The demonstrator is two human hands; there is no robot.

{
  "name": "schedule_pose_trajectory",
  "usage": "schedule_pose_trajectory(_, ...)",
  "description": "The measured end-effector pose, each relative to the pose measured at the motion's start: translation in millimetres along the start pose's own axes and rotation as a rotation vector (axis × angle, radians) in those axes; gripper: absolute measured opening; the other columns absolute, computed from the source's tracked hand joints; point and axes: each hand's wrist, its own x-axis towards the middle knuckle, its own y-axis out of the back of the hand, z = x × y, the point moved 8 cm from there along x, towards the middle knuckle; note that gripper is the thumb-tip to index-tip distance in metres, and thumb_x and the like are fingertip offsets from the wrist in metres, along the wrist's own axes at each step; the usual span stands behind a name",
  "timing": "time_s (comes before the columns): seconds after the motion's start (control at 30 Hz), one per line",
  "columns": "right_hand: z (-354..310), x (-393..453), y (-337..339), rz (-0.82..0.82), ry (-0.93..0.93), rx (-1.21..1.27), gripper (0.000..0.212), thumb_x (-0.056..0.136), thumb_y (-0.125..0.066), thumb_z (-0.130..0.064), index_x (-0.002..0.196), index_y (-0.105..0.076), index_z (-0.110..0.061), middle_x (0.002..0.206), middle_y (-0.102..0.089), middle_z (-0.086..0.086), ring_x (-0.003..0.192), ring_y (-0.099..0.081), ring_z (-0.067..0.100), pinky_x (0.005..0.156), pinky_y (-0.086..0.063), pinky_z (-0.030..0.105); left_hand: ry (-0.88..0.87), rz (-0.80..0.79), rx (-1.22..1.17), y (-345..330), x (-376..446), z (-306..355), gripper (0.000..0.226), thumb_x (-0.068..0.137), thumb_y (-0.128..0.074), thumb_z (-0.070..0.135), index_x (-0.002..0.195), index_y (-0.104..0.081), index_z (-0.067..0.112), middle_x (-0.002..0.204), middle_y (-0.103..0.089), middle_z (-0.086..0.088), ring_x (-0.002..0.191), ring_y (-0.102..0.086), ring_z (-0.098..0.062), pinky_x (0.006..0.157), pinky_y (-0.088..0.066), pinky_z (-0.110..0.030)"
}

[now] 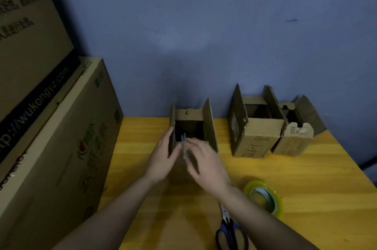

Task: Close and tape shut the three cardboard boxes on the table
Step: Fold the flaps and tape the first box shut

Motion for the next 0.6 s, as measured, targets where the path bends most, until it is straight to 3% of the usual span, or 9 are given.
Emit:
schedule_pose_trajectory(0.07, 22.1, 5.5, 35.5, 0.323, -0.157, 0.044, 0.042, 0.091, -0.048, -0.031, 0.132, -0.051, -0.019, 0.130, -0.055, -0.003, 0.122, -0.046, 0.008, 0.100, -0.038, 0.030, 0.063, 0.067, -0.189, 7.9, 3.9, -3.9, 0.042, 0.103, -0.034, 0.029, 0.145, -0.032, 0.025, 0.144, -0.038, 0.011, 0.135, -0.033, -0.009, 0.105, -0.030, -0.023)
schedule_pose_trajectory(0.13, 58.9, 6.3, 50.6, 0.456, -0.501, 0.207, 0.047, 0.093, -0.054, -0.029, 0.138, -0.044, -0.017, 0.135, -0.050, 0.000, 0.126, -0.043, 0.012, 0.103, -0.028, 0.028, 0.150, 0.103, -0.263, 12.5, 9.5, -11.4, 0.039, 0.102, -0.038, 0.025, 0.141, -0.037, 0.024, 0.142, -0.043, 0.005, 0.131, -0.039, -0.012, 0.099, -0.034, -0.023)
schedule_pose_trajectory(0.23, 87.1, 10.3, 11.6, 0.173, -0.804, 0.698, 0.069, 0.092, -0.062, -0.027, 0.149, -0.025, -0.016, 0.148, -0.040, 0.004, 0.135, -0.039, 0.020, 0.107, -0.032, 0.033, 0.190, -0.014, -0.286, 1.7, 16.3, -17.5, 0.071, 0.092, -0.059, 0.031, 0.150, -0.018, 0.026, 0.154, -0.027, 0.003, 0.140, -0.027, -0.016, 0.113, -0.031, -0.038)
schedule_pose_trajectory(0.27, 84.5, 8.7, 0.2, 0.097, -0.812, 0.779, 0.074, 0.090, -0.064, -0.025, 0.150, -0.022, -0.017, 0.148, -0.041, 0.005, 0.133, -0.042, 0.021, 0.106, -0.036, 0.033, 0.204, -0.031, -0.265, -2.1, 15.8, -19.4, 0.084, 0.087, -0.066, 0.031, 0.152, -0.011, 0.027, 0.156, -0.021, 0.003, 0.142, -0.024, -0.017, 0.114, -0.029, -0.040)
schedule_pose_trajectory(0.33, 82.7, 1.1, -10.2, 0.062, -0.802, 0.675, 0.076, 0.088, -0.068, -0.019, 0.149, -0.023, -0.018, 0.141, -0.048, 0.003, 0.125, -0.051, 0.021, 0.097, -0.045, 0.032, 0.229, 0.026, -0.268, -3.6, 13.5, -22.0, 0.096, 0.083, -0.072, 0.021, 0.152, -0.006, 0.023, 0.154, -0.023, 0.001, 0.140, -0.026, -0.018, 0.111, -0.031, -0.033)
schedule_pose_trajectory(0.47, 85.5, -8.7, -9.4, 0.194, -0.823, 0.438, 0.062, 0.088, -0.067, -0.017, 0.142, -0.036, -0.022, 0.119, -0.065, 0.004, 0.101, -0.065, 0.019, 0.073, -0.053, 0.026, 0.197, 0.124, -0.336, -6.7, 7.8, -24.3, 0.077, 0.085, -0.066, 0.005, 0.148, -0.024, 0.023, 0.144, -0.041, 0.000, 0.131, -0.041, -0.015, 0.097, -0.042, -0.026)
schedule_pose_trajectory(0.6, 86.1, -13.6, -13.5, 0.272, -0.813, 0.489, 0.058, 0.089, -0.065, -0.013, 0.140, -0.039, -0.023, 0.125, -0.061, 0.003, 0.111, -0.061, 0.021, 0.081, -0.051, 0.029, 0.169, 0.133, -0.203, -11.4, 5.7, -30.7, 0.073, 0.090, -0.059, 0.005, 0.150, -0.024, 0.027, 0.152, -0.031, 0.002, 0.139, -0.030, -0.016, 0.104, -0.032, -0.028)
